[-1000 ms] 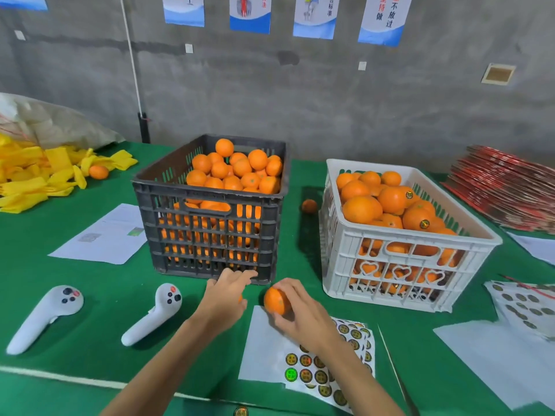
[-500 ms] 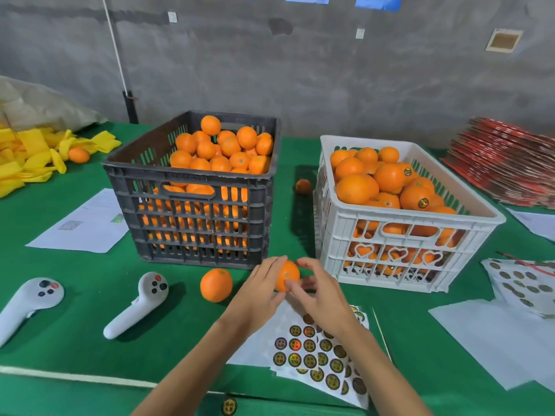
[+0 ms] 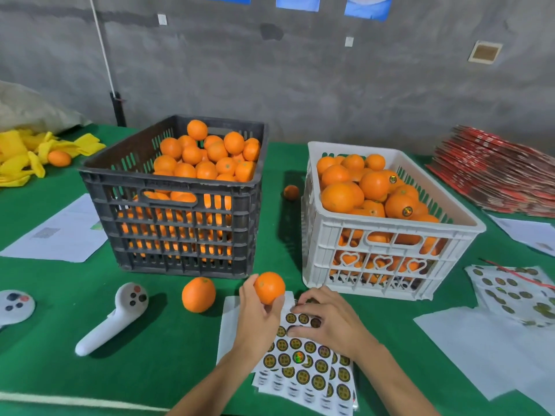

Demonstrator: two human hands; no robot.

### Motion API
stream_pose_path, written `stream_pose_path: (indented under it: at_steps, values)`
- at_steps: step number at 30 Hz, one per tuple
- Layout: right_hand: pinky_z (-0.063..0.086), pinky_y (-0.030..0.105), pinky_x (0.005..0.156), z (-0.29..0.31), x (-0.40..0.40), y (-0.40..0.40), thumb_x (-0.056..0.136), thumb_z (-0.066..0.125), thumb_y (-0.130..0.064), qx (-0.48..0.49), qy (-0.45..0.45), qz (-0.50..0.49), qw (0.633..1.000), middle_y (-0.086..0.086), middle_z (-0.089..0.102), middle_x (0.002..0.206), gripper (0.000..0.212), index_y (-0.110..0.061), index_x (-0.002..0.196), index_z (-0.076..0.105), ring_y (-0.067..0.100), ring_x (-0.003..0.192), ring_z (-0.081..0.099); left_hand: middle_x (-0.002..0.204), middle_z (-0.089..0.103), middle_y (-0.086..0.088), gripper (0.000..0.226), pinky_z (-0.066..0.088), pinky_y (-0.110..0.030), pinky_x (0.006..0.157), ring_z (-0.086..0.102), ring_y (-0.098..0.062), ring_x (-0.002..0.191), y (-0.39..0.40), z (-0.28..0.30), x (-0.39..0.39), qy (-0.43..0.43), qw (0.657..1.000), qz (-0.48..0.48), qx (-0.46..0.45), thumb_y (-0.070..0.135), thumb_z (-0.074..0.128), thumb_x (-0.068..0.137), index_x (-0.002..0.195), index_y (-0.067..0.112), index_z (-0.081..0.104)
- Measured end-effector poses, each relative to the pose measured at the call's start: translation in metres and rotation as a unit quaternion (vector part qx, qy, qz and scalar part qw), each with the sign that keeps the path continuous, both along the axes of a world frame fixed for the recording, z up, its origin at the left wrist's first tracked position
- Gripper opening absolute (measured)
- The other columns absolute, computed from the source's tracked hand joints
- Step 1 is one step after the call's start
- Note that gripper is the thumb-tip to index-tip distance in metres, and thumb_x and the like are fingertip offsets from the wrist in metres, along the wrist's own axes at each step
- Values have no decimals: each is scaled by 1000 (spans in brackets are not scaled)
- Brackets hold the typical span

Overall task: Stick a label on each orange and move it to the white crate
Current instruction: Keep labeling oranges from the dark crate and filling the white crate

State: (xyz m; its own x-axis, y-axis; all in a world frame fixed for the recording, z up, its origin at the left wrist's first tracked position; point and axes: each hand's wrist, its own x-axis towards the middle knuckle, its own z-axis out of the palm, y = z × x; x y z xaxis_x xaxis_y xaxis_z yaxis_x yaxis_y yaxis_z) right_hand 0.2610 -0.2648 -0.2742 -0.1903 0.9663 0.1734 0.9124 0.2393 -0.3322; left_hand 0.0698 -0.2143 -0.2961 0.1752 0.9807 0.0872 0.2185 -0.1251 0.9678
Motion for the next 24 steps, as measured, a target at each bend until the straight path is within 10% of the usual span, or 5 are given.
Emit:
stream_pose_path:
  at_steps: [11, 20, 24]
  values:
    - [39, 20, 87, -5, 3, 19, 91, 66, -57, -39, 92, 10, 995, -19, 52, 100, 38, -34, 121, 75, 0, 96, 46, 141, 49, 3, 64, 50, -40, 109, 65, -2, 116, 10, -18, -1, -1, 994, -107, -17, 44, 61, 102, 150, 39, 20]
    - [45, 17, 76, -6, -7, 33, 91, 78, -31, -117, 332, -80, 932, -10, 68, 84, 13, -24, 79, 79, 2, 77, 62, 130, 55, 6, 55, 47, -9, 80, 62, 5, 104, 18, -23, -5, -53, 994, -75, -63, 39, 65, 101, 144, 38, 31]
    - [49, 20, 79, -4, -17, 36, 99, 67, -26, 23, 352, -180, 918, -9, 70, 89, 14, -25, 88, 75, 6, 86, 65, 131, 53, 7, 56, 45, -9, 83, 60, 5, 108, 19, -22, -5, -59, 993, -73, -70, 40, 65, 100, 145, 36, 31]
